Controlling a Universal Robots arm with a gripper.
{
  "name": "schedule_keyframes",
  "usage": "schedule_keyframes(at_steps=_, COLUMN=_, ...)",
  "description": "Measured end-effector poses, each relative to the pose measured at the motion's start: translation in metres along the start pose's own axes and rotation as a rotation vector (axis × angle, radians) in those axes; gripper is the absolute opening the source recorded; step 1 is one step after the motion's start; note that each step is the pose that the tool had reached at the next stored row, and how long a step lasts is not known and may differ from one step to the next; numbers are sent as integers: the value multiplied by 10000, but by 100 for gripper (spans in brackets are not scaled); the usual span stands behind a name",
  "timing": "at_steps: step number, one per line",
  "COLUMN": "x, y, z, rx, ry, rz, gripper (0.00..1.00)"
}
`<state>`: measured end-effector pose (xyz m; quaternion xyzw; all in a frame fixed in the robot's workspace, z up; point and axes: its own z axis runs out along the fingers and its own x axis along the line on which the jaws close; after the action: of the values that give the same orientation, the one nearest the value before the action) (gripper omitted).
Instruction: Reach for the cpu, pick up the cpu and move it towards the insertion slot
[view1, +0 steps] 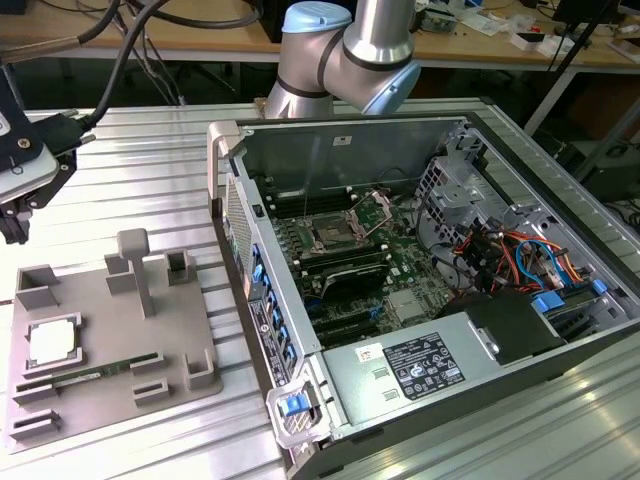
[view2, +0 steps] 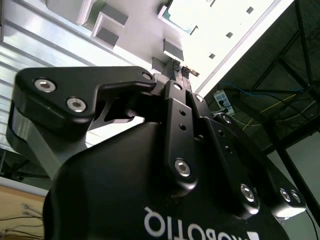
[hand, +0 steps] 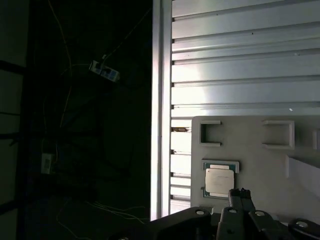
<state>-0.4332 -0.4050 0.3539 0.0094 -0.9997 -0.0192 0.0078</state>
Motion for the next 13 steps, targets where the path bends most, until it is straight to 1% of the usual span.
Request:
schedule_keyframes(at_steps=2, x=16, y=-33, z=1, rx=-1, ry=-1, rz=-2, gripper=11)
schedule_keyframes(at_steps=4, x=29, y=-49, z=1, rx=-1, ry=0, rz=-1, gripper=11)
schedule_keyframes(at_steps=13, x=29, y=-53, z=0, rx=-9, ry=-1, rz=-4, gripper=11)
